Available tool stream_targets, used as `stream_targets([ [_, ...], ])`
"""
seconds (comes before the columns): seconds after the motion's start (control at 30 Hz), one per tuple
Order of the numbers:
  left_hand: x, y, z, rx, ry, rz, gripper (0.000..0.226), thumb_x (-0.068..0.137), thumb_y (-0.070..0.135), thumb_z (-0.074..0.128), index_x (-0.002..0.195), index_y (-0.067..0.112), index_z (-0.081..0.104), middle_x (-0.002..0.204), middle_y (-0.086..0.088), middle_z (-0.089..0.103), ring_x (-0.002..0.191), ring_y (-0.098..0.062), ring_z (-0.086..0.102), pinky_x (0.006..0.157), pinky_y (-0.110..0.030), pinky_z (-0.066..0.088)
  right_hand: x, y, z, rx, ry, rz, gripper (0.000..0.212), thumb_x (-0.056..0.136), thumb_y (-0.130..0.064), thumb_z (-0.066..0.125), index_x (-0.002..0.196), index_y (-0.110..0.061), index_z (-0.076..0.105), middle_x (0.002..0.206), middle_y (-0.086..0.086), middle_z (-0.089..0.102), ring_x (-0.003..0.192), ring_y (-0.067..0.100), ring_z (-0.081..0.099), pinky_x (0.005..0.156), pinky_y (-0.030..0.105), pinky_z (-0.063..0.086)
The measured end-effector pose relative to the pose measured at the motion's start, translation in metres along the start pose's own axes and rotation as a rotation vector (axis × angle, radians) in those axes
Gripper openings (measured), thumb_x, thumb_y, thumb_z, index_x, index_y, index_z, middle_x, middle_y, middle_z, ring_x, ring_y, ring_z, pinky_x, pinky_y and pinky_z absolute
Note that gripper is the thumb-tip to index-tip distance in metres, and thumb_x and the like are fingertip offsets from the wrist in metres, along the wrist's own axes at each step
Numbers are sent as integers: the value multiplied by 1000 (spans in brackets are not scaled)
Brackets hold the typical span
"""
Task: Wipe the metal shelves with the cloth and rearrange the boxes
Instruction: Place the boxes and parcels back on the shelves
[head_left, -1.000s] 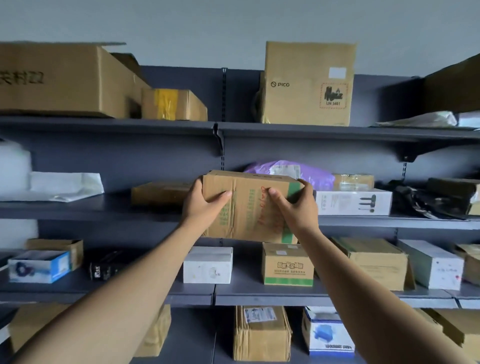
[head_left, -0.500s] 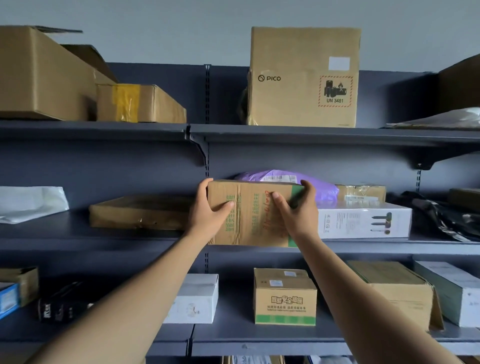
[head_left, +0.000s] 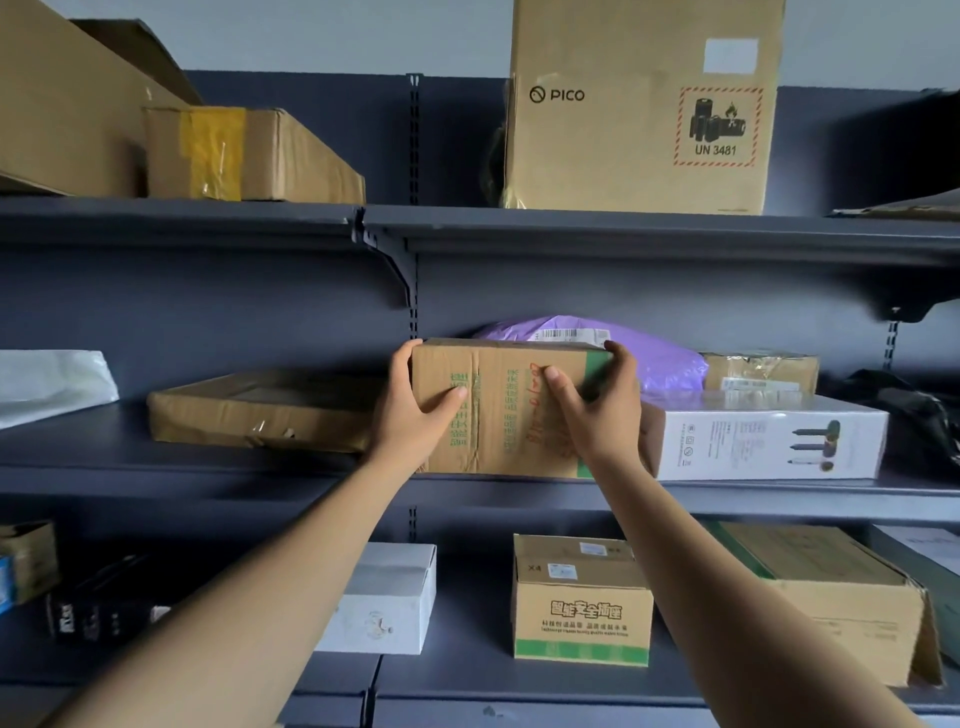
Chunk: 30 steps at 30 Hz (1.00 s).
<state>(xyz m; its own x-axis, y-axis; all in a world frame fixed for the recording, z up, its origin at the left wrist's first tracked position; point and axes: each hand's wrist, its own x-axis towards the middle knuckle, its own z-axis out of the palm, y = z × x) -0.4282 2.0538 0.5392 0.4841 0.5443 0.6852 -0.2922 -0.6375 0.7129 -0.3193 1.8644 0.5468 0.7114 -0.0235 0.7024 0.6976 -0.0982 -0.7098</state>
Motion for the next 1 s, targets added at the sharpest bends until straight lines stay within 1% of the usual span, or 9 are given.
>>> stream_targets([
  [0.1, 2, -3, -1, 0, 1, -3, 77, 84, 32, 78, 147, 38, 34, 137, 9, 56, 117, -13, 57, 101, -34, 47, -4, -3, 0, -9, 22, 16, 85, 82, -45, 81, 150, -19, 37, 139, 9, 47, 130, 23, 43, 103, 28, 33],
  [0.17, 1, -6, -2, -7, -3, 8, 81, 84, 32, 79, 150, 36, 32, 144, 7, 51, 124, -14, 53, 104, -32, 44, -9, -5, -1, -30, 35, 5, 89, 81, -45, 82, 152, -19, 35, 142, 10, 45, 132, 22, 41, 103, 25, 30],
  [0.33, -6, -17, -12, -26, -55, 3, 90, 85, 32, 78, 156, 34, 22, 154, 3, 42, 135, -17, 45, 105, -29, 37, -27, -12, -6, -127, 80, 43, 95, 80, -43, 83, 154, -14, 31, 146, 17, 43, 136, 31, 40, 112, 38, 31],
  [0.43, -9, -25, -28, -63, -113, -5, 91, 85, 36, 78, 156, 33, 22, 158, -1, 37, 141, -19, 40, 115, -41, 36, -43, -21, -9, -156, 128, 54, 94, 83, -43, 80, 155, -10, 29, 148, 21, 40, 138, 36, 38, 114, 43, 31],
  [0.53, -14, -30, -55, -105, -159, -12, 86, 86, 35, 77, 155, 32, 26, 155, -3, 38, 136, -19, 43, 113, -50, 40, -70, -37, -2, -183, 165, 68, 91, 84, -44, 79, 153, -9, 32, 145, 23, 41, 136, 37, 38, 111, 43, 33],
  [0.63, -22, -33, -94, -133, -154, -2, 80, 85, 38, 76, 152, 29, 34, 151, -3, 43, 131, -17, 46, 110, -48, 43, -102, -66, 22, -153, 162, 84, 88, 85, -47, 77, 154, -13, 33, 147, 21, 40, 138, 34, 37, 113, 43, 32],
  [0.73, -32, -41, -141, -142, -160, 10, 70, 90, 37, 73, 149, 33, 36, 148, 1, 45, 130, -16, 48, 108, -46, 45, -138, -95, 55, -117, 102, 79, 84, 88, -46, 75, 154, -13, 34, 149, 18, 40, 139, 31, 38, 115, 42, 31],
  [0.9, -57, -52, -218, -194, -171, -25, 58, 91, 39, 71, 140, 41, 40, 141, 10, 47, 130, -12, 48, 110, -42, 42, -196, -131, 108, -91, 2, 78, 78, 88, -47, 74, 151, -16, 39, 146, 14, 44, 137, 30, 42, 115, 47, 36],
  [1.0, -76, -66, -263, -192, -166, -48, 52, 91, 38, 71, 132, 47, 42, 139, 12, 51, 129, -10, 50, 109, -39, 44, -227, -154, 141, -65, -54, 73, 76, 89, -48, 72, 151, -18, 39, 147, 10, 44, 137, 24, 42, 115, 41, 35],
])
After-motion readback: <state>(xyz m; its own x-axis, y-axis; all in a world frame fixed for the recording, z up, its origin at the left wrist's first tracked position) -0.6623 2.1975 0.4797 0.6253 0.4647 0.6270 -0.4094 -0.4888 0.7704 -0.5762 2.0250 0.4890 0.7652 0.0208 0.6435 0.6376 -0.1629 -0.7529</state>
